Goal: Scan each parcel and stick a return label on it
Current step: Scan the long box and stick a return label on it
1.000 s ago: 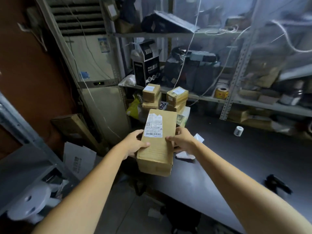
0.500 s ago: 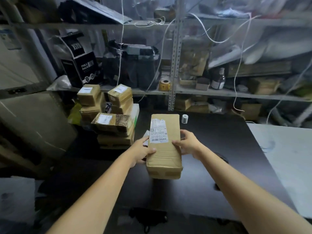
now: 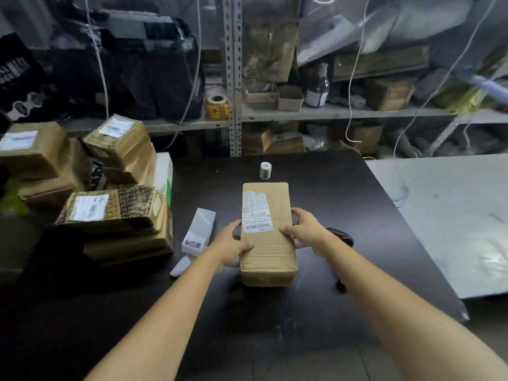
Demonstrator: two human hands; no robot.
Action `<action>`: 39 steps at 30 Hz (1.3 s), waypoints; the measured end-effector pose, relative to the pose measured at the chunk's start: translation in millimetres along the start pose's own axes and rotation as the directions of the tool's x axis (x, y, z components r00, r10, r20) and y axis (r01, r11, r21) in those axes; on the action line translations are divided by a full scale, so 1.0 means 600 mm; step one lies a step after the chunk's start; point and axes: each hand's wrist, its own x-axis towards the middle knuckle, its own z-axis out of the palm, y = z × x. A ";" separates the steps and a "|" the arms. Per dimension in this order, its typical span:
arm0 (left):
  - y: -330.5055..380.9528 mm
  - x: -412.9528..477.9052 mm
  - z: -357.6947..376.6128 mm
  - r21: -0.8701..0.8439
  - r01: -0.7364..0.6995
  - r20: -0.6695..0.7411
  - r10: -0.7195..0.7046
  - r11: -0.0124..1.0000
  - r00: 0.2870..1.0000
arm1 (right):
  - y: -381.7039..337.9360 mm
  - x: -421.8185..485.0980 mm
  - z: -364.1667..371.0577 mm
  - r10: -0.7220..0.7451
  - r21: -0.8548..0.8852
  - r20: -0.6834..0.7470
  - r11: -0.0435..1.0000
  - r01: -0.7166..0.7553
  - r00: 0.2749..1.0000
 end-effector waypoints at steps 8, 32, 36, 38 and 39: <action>-0.005 0.040 0.001 0.115 -0.002 -0.055 0.008 0.993 0.998 | 0.007 0.064 -0.012 0.044 -0.076 0.035 0.996 -0.041 0.998; -0.030 0.051 0.022 0.059 -0.032 -0.063 0.036 0.998 0.997 | 0.176 0.039 -0.146 0.062 -0.501 -0.518 0.787 -0.361 0.853; -0.036 0.056 0.018 0.037 -0.039 -0.053 0.040 0.999 0.998 | 0.218 0.044 -0.142 0.220 -0.448 -0.467 0.776 -0.444 0.856; -0.039 0.059 0.018 0.032 -0.043 -0.052 0.045 0.999 0.998 | 0.225 0.047 -0.137 0.227 -0.412 -0.476 0.796 -0.444 0.850; -0.042 0.061 0.017 0.028 -0.046 -0.053 0.047 0.999 0.997 | 0.225 0.049 -0.135 0.223 -0.392 -0.493 0.806 -0.444 0.841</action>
